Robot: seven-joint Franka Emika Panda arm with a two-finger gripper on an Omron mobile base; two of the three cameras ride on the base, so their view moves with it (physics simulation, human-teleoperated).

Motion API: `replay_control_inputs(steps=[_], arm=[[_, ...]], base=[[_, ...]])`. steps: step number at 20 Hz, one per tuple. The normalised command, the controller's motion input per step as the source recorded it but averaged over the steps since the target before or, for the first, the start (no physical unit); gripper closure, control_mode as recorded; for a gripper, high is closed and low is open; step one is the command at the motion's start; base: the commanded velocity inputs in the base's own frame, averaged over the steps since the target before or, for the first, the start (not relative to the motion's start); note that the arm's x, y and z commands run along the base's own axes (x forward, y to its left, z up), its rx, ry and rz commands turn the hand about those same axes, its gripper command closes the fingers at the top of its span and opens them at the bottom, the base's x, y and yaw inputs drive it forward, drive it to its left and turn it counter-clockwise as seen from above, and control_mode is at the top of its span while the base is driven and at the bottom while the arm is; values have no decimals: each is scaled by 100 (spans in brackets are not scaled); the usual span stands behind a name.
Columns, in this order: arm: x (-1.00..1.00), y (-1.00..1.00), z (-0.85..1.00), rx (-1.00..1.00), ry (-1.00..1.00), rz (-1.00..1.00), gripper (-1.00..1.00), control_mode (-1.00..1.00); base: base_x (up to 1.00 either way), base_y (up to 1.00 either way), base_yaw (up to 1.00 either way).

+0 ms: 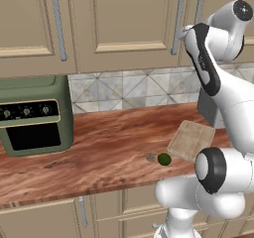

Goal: Open the cabinet. Place the bowl and condiment on the counter. Then place the lime and garlic on the cutting board.

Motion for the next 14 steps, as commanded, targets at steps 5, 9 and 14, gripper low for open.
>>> replay_control_inputs(steps=[5,9,14], arm=[[30,-3,-25,0,-3,0,-100,-100],[56,0,-28,0,-1,0,100,-100],[43,-1,-31,0,-4,0,100,-100]], base=[[0,0,0],[0,0,0],[0,0,0]])
